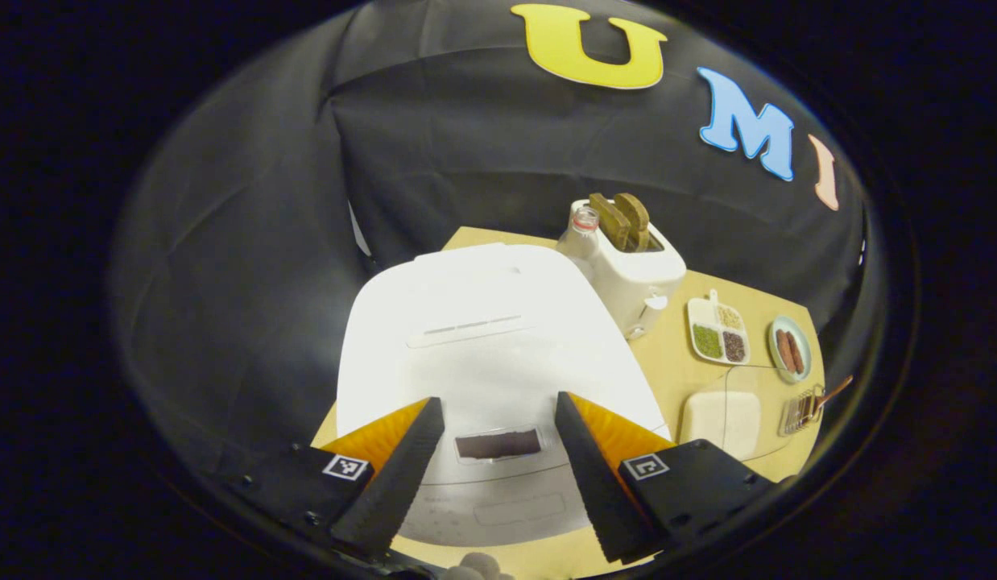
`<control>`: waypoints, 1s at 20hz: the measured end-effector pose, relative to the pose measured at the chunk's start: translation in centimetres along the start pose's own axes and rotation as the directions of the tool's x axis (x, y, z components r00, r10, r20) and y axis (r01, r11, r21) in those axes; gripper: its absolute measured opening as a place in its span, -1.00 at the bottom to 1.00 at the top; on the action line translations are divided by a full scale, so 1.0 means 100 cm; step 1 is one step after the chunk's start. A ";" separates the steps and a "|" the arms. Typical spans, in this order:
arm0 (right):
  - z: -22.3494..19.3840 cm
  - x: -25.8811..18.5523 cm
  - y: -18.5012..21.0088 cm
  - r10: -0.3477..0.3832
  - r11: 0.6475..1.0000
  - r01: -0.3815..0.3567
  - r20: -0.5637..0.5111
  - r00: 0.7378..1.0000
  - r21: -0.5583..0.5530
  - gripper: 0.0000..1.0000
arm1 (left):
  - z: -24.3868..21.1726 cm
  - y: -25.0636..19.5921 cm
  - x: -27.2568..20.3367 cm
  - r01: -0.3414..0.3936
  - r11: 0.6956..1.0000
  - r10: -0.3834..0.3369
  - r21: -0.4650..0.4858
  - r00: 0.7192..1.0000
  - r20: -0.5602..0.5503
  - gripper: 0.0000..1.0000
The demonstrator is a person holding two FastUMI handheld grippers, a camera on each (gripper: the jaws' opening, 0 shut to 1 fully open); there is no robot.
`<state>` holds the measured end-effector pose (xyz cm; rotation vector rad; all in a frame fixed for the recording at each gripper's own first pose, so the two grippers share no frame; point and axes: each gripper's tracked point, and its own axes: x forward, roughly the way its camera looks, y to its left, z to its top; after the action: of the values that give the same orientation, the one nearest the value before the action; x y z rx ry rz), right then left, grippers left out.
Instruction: Close the left gripper, press the button to open the rice cooker; take a wooden spoon from the chopstick holder with the right hand, scoop a spoonful of rice and pour it into the rice cooker, then put the wooden spoon back into the chopstick holder.
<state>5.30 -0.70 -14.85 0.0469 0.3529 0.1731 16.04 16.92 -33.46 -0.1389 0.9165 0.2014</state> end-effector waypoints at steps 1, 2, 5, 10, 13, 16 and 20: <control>0.003 -0.001 0.000 -0.002 1.000 0.002 0.003 1.000 -0.006 0.95 | 0.001 -0.002 -0.001 0.009 1.000 -0.009 0.000 1.000 0.007 0.92; 0.007 -0.003 0.001 -0.001 1.000 0.002 0.015 1.000 -0.014 0.95 | 0.002 -0.006 -0.007 0.021 1.000 -0.020 -0.011 0.999 0.032 0.98; 0.021 -0.007 0.000 -0.009 1.000 0.011 0.046 0.999 -0.028 0.95 | 0.037 -0.018 -0.044 0.005 0.999 -0.014 0.044 0.978 0.208 1.00; 0.056 -0.017 -0.002 -0.029 0.999 0.033 0.136 0.990 -0.028 0.95 | 0.094 -0.065 -0.179 0.042 0.995 -0.084 0.089 0.829 0.553 0.94; 0.080 -0.027 -0.007 -0.051 0.998 0.056 0.204 0.978 -0.021 0.95 | 0.100 -0.082 -0.255 0.057 0.993 -0.113 0.105 0.733 0.670 1.00; 0.099 -0.037 -0.011 -0.066 0.998 0.070 0.258 0.964 -0.005 0.95 | 0.086 -0.102 -0.312 0.081 0.985 -0.169 0.155 0.666 0.726 0.96; 0.108 -0.046 -0.013 -0.085 0.996 0.092 0.293 0.952 -0.010 0.95 | 0.057 -0.106 -0.352 0.119 0.983 -0.183 0.138 0.645 0.742 0.93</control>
<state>5.01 -3.01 -3.24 0.0327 0.0566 0.0793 2.11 3.82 -1.59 -0.0465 0.0610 0.0490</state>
